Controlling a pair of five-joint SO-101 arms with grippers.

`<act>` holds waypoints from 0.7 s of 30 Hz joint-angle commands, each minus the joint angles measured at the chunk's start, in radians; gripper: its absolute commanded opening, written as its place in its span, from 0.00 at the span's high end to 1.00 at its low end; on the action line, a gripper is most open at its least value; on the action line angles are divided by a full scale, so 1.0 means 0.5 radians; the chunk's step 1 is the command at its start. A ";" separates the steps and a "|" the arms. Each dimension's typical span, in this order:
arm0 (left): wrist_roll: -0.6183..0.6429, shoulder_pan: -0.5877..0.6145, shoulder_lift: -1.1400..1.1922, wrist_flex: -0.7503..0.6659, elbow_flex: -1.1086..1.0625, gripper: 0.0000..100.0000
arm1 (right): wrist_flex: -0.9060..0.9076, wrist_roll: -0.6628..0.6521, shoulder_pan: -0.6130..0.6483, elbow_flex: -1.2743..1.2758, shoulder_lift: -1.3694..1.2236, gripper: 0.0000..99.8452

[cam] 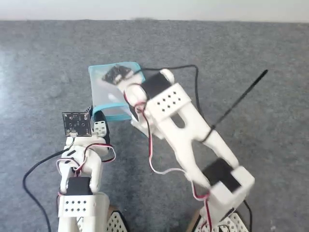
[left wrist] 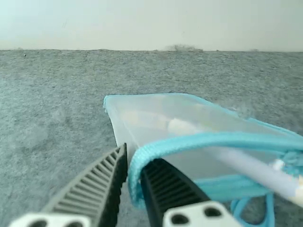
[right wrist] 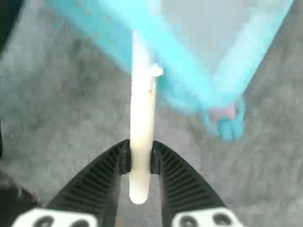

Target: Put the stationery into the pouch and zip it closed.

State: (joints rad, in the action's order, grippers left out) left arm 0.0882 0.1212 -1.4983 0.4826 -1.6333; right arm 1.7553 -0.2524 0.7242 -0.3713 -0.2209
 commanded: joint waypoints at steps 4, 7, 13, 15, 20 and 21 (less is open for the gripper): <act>0.028 -0.071 -0.028 -0.058 0.044 0.99 | 0.072 0.055 0.014 -0.825 -0.302 0.85; 0.028 -0.071 -0.028 -0.058 0.044 0.99 | 0.057 0.163 0.014 -1.056 -0.489 0.81; 0.028 -0.071 -0.028 -0.058 0.041 0.99 | 0.072 0.206 0.014 -1.255 -0.520 0.81; 0.028 -0.071 -0.028 -0.058 0.041 0.99 | 0.075 0.199 0.032 -1.243 -0.425 0.81; 0.028 -0.058 -0.028 -0.058 0.048 0.99 | 0.084 0.184 0.051 -0.979 -0.084 0.81; 0.028 -0.058 -0.028 -0.058 0.048 0.99 | 0.084 0.157 0.048 -0.881 -0.005 0.81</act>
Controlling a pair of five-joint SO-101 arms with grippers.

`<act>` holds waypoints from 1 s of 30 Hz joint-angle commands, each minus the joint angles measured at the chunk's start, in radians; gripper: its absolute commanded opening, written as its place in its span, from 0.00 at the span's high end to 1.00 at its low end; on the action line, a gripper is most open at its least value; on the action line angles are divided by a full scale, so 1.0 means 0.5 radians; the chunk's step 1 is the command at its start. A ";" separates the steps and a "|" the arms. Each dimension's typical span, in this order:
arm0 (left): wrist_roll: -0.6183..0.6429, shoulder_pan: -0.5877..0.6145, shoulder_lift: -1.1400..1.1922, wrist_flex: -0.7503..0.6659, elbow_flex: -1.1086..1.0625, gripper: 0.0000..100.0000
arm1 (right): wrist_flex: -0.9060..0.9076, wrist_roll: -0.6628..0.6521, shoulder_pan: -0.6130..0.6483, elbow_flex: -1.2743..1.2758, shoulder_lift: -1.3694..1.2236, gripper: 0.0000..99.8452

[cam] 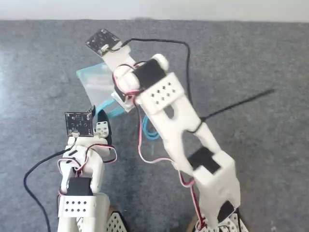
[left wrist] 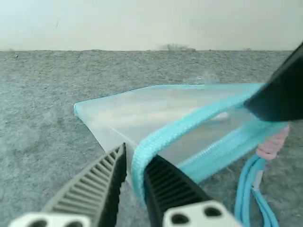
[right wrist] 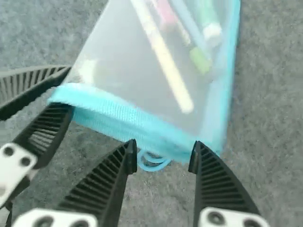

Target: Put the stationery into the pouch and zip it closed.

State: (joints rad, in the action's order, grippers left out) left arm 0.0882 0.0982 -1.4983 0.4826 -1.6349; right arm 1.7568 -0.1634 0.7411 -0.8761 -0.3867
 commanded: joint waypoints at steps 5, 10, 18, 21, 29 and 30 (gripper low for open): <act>0.028 -0.009 -0.028 -0.058 0.054 0.99 | 0.017 -0.196 -0.008 0.743 0.723 0.81; 0.028 -0.006 -0.028 -0.058 0.054 0.99 | -0.585 -0.203 -0.195 1.611 1.180 0.81; 0.028 0.009 -0.031 -0.064 0.057 0.99 | -2.094 0.169 -0.388 3.342 1.956 0.80; 0.028 0.009 -0.031 -0.068 0.057 0.99 | -2.171 0.242 -0.364 3.474 2.002 0.80; 0.028 0.006 -0.031 -0.061 0.054 0.99 | -2.457 0.301 -0.345 3.468 1.677 0.80; 0.028 0.006 -0.031 -0.061 0.054 0.99 | -2.496 0.347 -0.345 3.468 1.640 0.80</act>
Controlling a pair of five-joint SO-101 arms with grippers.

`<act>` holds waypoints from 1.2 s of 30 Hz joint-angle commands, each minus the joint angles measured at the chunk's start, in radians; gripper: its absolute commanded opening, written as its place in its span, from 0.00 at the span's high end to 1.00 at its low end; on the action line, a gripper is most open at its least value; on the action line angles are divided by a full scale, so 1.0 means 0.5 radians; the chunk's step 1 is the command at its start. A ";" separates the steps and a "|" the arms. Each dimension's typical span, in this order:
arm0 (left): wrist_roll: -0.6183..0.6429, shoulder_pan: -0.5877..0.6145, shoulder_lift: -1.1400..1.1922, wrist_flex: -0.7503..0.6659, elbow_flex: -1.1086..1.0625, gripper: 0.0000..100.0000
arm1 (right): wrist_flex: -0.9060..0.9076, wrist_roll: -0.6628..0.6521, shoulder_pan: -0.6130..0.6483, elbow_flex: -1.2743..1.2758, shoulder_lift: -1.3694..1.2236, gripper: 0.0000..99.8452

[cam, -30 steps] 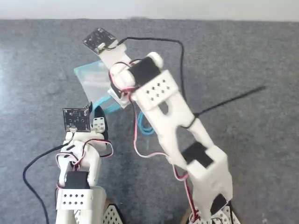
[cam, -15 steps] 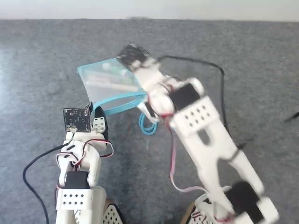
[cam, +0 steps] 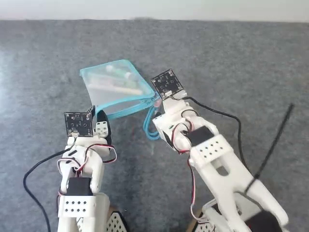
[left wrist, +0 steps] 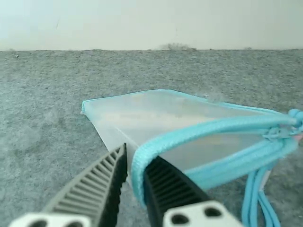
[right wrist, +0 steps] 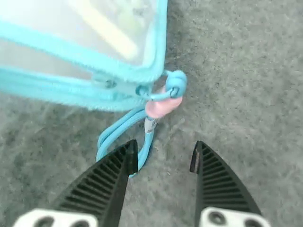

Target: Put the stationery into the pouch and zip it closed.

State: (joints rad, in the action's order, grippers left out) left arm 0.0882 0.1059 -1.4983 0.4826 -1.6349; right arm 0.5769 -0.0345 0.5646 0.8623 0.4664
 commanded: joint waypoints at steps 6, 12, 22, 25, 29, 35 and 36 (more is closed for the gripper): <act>0.028 -0.009 -0.031 -0.061 0.054 0.99 | -0.351 0.157 0.008 -0.009 -0.167 0.80; 0.028 -0.009 -0.031 -0.061 0.054 0.99 | -0.416 0.157 0.017 -0.012 -0.161 0.81; 0.028 -0.012 -0.028 -0.061 0.048 0.99 | -0.474 0.138 0.048 -0.009 -0.183 0.99; 0.028 -0.012 -0.028 -0.061 0.048 0.99 | -0.437 0.138 0.041 0.003 -0.152 0.99; 0.028 -0.012 -0.028 -0.061 0.048 0.99 | -0.020 0.138 0.057 0.003 0.094 0.99; 0.028 -0.012 -0.028 -0.064 0.048 0.99 | 0.569 -0.077 0.161 0.040 0.842 0.99; 0.028 -0.012 -0.028 -0.064 0.048 0.99 | 0.557 -0.071 0.130 0.083 0.947 0.99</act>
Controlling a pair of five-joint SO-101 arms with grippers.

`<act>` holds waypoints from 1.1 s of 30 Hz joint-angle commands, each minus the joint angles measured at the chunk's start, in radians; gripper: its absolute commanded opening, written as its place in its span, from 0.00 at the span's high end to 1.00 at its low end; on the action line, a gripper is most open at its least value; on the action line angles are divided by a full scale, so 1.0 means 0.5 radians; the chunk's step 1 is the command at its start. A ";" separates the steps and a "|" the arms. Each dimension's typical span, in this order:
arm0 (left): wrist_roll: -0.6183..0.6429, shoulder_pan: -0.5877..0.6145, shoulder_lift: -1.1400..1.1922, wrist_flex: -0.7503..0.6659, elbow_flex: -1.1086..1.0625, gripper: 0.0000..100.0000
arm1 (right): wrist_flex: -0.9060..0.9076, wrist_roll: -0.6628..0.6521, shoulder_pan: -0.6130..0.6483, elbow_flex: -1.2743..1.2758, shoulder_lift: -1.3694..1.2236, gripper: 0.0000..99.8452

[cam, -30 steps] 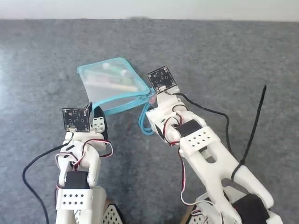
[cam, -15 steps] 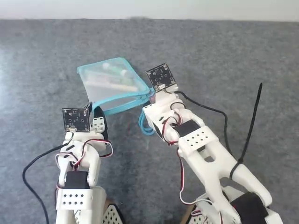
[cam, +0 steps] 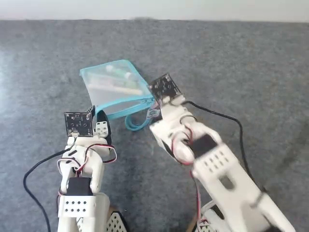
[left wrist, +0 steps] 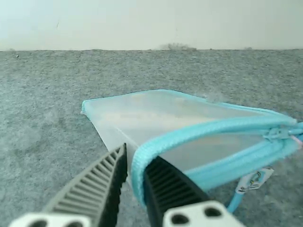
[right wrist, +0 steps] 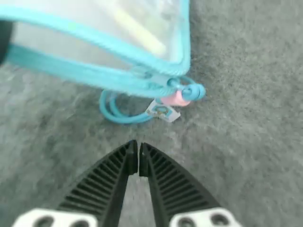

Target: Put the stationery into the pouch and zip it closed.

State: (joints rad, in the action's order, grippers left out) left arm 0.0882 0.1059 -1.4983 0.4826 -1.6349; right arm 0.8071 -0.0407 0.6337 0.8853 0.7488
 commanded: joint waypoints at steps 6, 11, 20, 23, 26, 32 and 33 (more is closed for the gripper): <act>0.028 -0.012 -0.028 -0.068 0.048 0.99 | -0.216 0.193 -0.041 0.310 0.428 0.88; 0.028 -0.064 -0.018 -0.064 0.044 0.99 | -0.520 0.586 0.020 0.316 0.051 0.71; 0.028 -0.083 -0.015 -0.061 0.041 0.99 | -1.386 0.985 0.011 0.249 -0.723 0.71; 0.028 -0.083 -0.015 -0.061 0.041 0.99 | -1.413 0.982 0.005 0.101 -0.922 0.71; 0.028 -0.083 -0.015 -0.058 0.041 0.99 | -1.416 0.982 -0.032 -0.058 -1.091 0.71; 0.028 -0.086 -0.015 -0.058 0.041 0.99 | -1.416 0.982 -0.091 -0.325 -1.367 0.72; 0.028 -0.086 -0.015 -0.058 0.041 0.99 | -1.416 0.982 -0.091 -0.347 -1.401 0.73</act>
State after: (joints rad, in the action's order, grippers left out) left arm 0.0882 0.0798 -1.4983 0.4826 -1.6349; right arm 0.1212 0.4396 0.6045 0.8040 0.0614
